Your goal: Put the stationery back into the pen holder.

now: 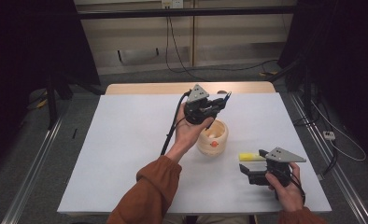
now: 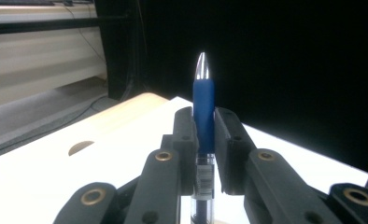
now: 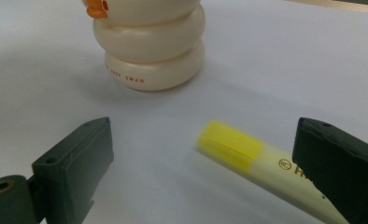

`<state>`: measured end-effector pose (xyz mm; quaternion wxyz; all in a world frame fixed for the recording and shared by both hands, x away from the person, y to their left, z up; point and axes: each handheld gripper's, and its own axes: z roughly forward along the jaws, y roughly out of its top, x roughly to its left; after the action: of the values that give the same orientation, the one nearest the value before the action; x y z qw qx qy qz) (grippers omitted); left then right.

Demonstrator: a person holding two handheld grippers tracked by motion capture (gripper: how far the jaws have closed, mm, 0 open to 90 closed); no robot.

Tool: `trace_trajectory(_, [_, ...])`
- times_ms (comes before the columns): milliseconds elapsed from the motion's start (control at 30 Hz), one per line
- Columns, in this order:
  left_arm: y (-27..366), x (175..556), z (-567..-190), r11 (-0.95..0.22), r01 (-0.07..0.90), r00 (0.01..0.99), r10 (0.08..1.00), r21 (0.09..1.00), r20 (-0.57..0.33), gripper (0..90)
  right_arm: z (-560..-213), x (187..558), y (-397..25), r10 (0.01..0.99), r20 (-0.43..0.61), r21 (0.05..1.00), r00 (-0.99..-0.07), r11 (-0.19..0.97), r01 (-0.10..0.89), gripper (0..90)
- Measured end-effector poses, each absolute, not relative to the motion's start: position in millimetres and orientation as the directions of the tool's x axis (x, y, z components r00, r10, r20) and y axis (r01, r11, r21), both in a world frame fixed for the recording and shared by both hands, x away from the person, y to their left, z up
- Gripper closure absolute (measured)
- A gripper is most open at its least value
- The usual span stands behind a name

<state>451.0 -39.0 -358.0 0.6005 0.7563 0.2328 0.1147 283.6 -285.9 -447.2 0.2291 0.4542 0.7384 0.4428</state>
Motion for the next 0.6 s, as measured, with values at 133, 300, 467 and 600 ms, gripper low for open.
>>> trace_trajectory(133, [-37,453,-363,-0.158,0.234,0.862,0.490,0.959,-0.129,79.5,-447,284,-286,0.874,0.066,0.862,-0.481,0.194,0.469,5.0])
trace_trajectory(300, [-32,452,-368,-0.160,0.268,0.858,0.488,0.950,-0.160,77.0,-447,284,-286,0.874,0.067,0.862,-0.481,0.192,0.469,5.0])
trace_trajectory(467, [-26,452,-367,-0.147,0.322,0.830,0.519,0.935,-0.204,50.6,-447,284,-285,0.874,0.066,0.861,-0.481,0.194,0.470,5.0])
trace_trajectory(600, [-22,451,-364,-0.167,0.336,0.823,0.531,0.927,-0.203,30.5,-447,284,-285,0.875,0.066,0.861,-0.480,0.193,0.470,5.0])
